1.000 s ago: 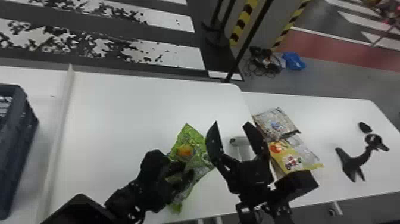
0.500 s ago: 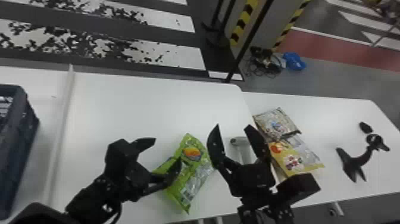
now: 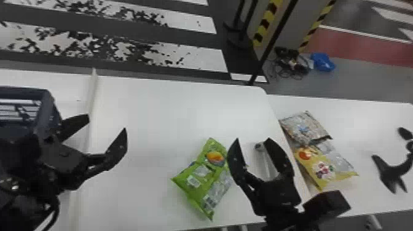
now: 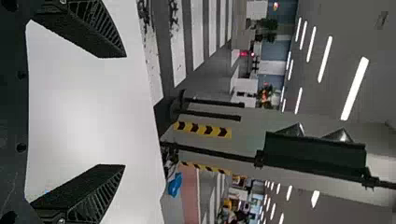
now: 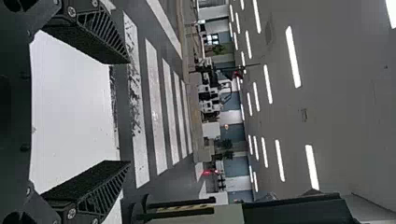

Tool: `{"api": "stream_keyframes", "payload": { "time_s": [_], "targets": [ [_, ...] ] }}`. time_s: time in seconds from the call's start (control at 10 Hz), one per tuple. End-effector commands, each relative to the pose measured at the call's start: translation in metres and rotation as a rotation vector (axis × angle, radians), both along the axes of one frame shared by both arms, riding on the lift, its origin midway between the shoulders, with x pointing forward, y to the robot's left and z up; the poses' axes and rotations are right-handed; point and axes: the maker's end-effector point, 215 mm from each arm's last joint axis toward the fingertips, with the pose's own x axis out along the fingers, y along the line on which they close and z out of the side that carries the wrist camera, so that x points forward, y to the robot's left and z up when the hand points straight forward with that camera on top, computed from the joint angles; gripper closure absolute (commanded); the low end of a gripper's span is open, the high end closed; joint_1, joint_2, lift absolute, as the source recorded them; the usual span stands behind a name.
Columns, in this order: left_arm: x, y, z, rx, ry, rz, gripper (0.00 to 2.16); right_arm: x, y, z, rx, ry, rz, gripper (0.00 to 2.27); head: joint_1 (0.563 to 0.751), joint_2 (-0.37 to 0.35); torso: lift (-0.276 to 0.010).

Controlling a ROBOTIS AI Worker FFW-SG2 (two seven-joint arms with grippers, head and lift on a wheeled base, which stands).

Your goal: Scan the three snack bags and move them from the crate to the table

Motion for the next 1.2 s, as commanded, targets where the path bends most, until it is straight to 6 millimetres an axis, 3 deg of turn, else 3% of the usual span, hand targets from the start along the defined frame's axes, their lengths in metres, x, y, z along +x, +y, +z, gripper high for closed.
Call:
{"api": "stream_keyframes", "payload": {
  "time_s": [0.0,0.1,0.2,0.3,0.4,0.6,0.8,1.1],
  "targets": [
    [0.001,0.061,0.023,-0.01,-0.024,0.101,0.03,-0.007,0.016,-0.015,0.015,0.037,0.03,0.28,0.695,-0.173,-0.062],
    [-0.001,0.088,0.026,-0.024,-0.002,0.148,0.03,-0.014,0.04,-0.038,0.029,0.107,0.101,0.81,0.695,-0.096,-0.062],
    [-0.005,0.101,0.023,-0.024,0.018,0.175,0.03,-0.021,0.058,-0.067,0.048,0.208,0.144,1.86,0.695,-0.05,-0.062],
    [-0.007,0.104,0.02,-0.029,0.026,0.188,0.03,-0.031,0.079,-0.087,0.053,0.276,0.205,2.23,0.695,0.036,-0.062],
    [-0.008,0.103,0.016,-0.034,0.035,0.193,0.03,-0.045,0.098,-0.11,0.08,0.362,0.266,2.24,0.695,0.093,-0.062],
    [-0.009,0.097,0.008,-0.033,0.048,0.191,0.03,-0.07,0.114,-0.149,0.124,0.494,0.313,2.24,0.695,0.161,-0.062],
    [-0.008,0.097,0.005,-0.034,0.051,0.192,0.03,-0.082,0.113,-0.178,0.122,0.562,0.314,2.24,0.695,0.177,-0.062],
    [-0.006,0.095,0.002,-0.036,0.055,0.188,0.03,-0.082,0.096,-0.213,0.109,0.618,0.28,2.24,0.695,0.174,-0.062]
  ]
}}
